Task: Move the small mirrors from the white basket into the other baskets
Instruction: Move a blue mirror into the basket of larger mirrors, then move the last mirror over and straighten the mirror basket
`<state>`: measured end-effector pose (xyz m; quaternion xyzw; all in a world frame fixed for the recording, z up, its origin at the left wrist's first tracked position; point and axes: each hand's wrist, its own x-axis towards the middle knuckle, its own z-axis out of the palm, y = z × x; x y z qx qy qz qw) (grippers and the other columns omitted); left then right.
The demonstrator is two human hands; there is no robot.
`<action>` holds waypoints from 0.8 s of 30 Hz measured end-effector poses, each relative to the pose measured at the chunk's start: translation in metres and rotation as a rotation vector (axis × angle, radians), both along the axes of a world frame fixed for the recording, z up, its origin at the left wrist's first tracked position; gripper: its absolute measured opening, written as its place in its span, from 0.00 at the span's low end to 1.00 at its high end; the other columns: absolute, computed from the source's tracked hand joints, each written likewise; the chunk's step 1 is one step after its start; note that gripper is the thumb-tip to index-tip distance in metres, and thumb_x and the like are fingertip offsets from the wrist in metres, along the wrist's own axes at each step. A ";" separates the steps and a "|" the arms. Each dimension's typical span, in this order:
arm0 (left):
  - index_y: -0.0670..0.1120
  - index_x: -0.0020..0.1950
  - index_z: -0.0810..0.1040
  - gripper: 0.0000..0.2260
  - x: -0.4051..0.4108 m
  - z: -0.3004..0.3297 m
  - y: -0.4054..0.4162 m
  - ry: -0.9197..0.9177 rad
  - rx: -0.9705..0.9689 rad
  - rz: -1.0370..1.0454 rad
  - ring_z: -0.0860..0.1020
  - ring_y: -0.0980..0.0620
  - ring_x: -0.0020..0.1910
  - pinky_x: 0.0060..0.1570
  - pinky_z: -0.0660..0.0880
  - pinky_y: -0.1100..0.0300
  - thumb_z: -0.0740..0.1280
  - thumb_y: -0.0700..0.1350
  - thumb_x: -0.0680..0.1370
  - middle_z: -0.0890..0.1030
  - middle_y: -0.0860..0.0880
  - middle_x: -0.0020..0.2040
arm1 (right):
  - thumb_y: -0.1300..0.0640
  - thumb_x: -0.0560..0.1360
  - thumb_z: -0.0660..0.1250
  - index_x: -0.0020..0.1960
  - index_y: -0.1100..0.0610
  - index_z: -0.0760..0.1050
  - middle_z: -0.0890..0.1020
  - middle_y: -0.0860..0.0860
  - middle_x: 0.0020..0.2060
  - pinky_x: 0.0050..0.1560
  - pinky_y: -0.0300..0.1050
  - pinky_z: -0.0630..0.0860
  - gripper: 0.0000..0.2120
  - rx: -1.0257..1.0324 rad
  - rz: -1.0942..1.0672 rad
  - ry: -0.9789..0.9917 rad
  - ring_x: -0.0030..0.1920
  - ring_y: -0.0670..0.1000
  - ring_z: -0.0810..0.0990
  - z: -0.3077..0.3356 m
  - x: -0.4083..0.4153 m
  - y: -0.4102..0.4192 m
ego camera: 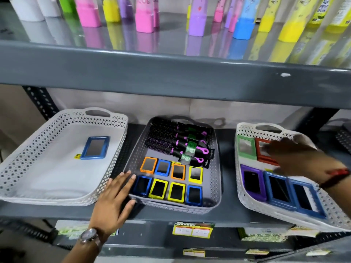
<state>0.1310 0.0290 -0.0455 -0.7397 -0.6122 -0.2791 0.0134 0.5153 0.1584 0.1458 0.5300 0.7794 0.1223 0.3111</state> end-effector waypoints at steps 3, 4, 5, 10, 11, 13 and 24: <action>0.48 0.71 0.62 0.23 -0.001 0.001 -0.002 0.002 -0.004 0.000 0.54 0.58 0.73 0.71 0.51 0.58 0.47 0.58 0.80 0.69 0.46 0.68 | 0.50 0.73 0.63 0.61 0.52 0.69 0.78 0.52 0.59 0.60 0.49 0.68 0.18 0.108 0.391 0.363 0.60 0.55 0.75 0.011 -0.102 0.000; 0.48 0.71 0.62 0.24 -0.002 0.000 -0.003 0.006 -0.009 0.001 0.55 0.58 0.73 0.71 0.52 0.57 0.47 0.58 0.80 0.69 0.46 0.69 | 0.50 0.73 0.63 0.59 0.54 0.71 0.79 0.53 0.56 0.58 0.49 0.71 0.16 0.103 0.467 0.470 0.57 0.56 0.76 0.011 -0.139 0.001; 0.48 0.71 0.62 0.24 -0.002 0.000 -0.004 0.011 -0.013 0.002 0.55 0.58 0.73 0.71 0.52 0.57 0.47 0.58 0.80 0.70 0.46 0.68 | 0.50 0.74 0.63 0.57 0.56 0.72 0.79 0.55 0.55 0.57 0.50 0.72 0.15 0.081 0.520 0.547 0.56 0.57 0.77 0.006 -0.172 0.005; 0.47 0.71 0.64 0.24 -0.002 0.001 -0.004 0.032 -0.002 -0.013 0.58 0.54 0.72 0.71 0.51 0.58 0.48 0.58 0.80 0.71 0.46 0.68 | 0.47 0.75 0.62 0.63 0.59 0.69 0.74 0.58 0.63 0.61 0.51 0.70 0.22 -0.093 0.595 0.764 0.63 0.58 0.72 -0.042 -0.315 0.038; 0.46 0.70 0.64 0.24 -0.002 0.001 -0.003 0.033 0.003 -0.014 0.60 0.52 0.71 0.72 0.51 0.58 0.48 0.58 0.80 0.71 0.45 0.68 | 0.46 0.74 0.62 0.64 0.60 0.68 0.74 0.58 0.64 0.62 0.51 0.71 0.24 -0.134 0.587 0.772 0.63 0.59 0.72 -0.052 -0.335 0.044; 0.47 0.71 0.63 0.24 -0.004 0.000 -0.003 0.031 0.023 -0.029 0.63 0.50 0.69 0.71 0.53 0.56 0.48 0.57 0.80 0.71 0.45 0.67 | 0.43 0.71 0.65 0.64 0.60 0.68 0.74 0.59 0.64 0.61 0.51 0.72 0.28 -0.210 0.573 0.754 0.63 0.59 0.72 -0.073 -0.366 0.055; 0.46 0.65 0.68 0.21 -0.013 -0.003 -0.001 0.069 0.106 -0.058 0.65 0.49 0.66 0.70 0.54 0.58 0.48 0.56 0.81 0.66 0.47 0.66 | 0.48 0.62 0.77 0.65 0.60 0.68 0.71 0.60 0.65 0.68 0.58 0.65 0.37 -0.382 0.259 0.825 0.66 0.63 0.68 -0.158 -0.442 0.081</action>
